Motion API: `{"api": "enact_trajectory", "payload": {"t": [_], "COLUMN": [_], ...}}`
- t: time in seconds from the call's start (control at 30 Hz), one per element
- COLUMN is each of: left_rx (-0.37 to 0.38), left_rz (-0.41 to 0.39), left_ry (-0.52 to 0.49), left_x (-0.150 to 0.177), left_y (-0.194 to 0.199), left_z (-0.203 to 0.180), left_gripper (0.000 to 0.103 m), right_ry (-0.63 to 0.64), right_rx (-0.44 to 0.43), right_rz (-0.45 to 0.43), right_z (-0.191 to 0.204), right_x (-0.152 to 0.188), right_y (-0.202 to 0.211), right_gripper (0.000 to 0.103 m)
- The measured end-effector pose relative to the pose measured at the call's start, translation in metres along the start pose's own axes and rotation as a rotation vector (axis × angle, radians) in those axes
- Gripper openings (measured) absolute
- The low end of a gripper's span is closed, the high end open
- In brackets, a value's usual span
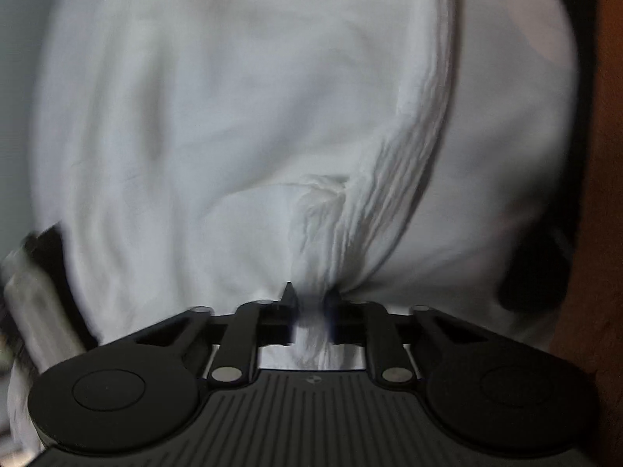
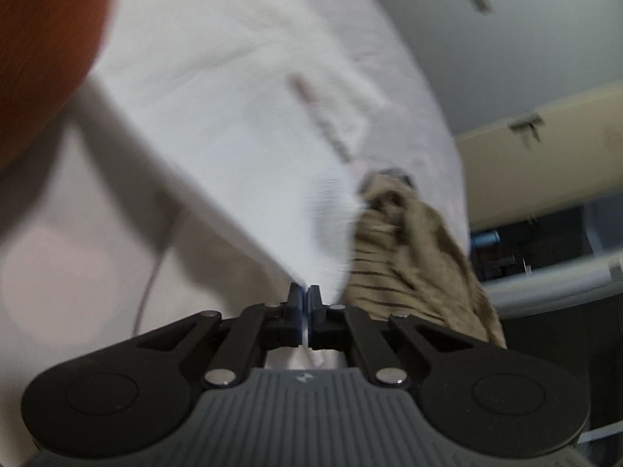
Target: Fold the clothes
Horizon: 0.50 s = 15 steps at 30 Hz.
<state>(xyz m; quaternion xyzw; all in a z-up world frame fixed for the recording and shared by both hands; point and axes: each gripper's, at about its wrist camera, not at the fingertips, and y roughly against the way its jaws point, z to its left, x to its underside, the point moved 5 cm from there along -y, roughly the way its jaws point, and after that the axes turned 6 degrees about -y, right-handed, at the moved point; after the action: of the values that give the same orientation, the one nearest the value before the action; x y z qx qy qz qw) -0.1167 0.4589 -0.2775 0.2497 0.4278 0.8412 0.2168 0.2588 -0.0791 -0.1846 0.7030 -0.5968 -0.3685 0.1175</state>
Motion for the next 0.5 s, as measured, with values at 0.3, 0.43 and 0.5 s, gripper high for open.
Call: {"api": "enact_trajectory", "payload": {"t": [0.3, 0.43, 0.5], "left_rx": [-0.238, -0.312, -0.334], "left_rz": [-0.058, -0.083, -0.099], "left_ry": [0.284, 0.353, 0.369], "left_x": [0.06, 0.059, 0.049], "left_y": [0.063, 0.09, 0.104], "left_z": [0.06, 0.079, 0.079], "left_gripper": [0.012, 0.011, 0.011], "right_ry": [-0.166, -0.252, -0.275], "right_rx": [0.208, 0.27, 0.301], "right_rz": [-0.136, -0.18, -0.206], "right_z": [-0.056, -0.087, -0.098], "right_x": [-0.049, -0.062, -0.067], "right_y": [0.046, 0.075, 0.09], "right_gripper": [0.001, 0.001, 0.001]}}
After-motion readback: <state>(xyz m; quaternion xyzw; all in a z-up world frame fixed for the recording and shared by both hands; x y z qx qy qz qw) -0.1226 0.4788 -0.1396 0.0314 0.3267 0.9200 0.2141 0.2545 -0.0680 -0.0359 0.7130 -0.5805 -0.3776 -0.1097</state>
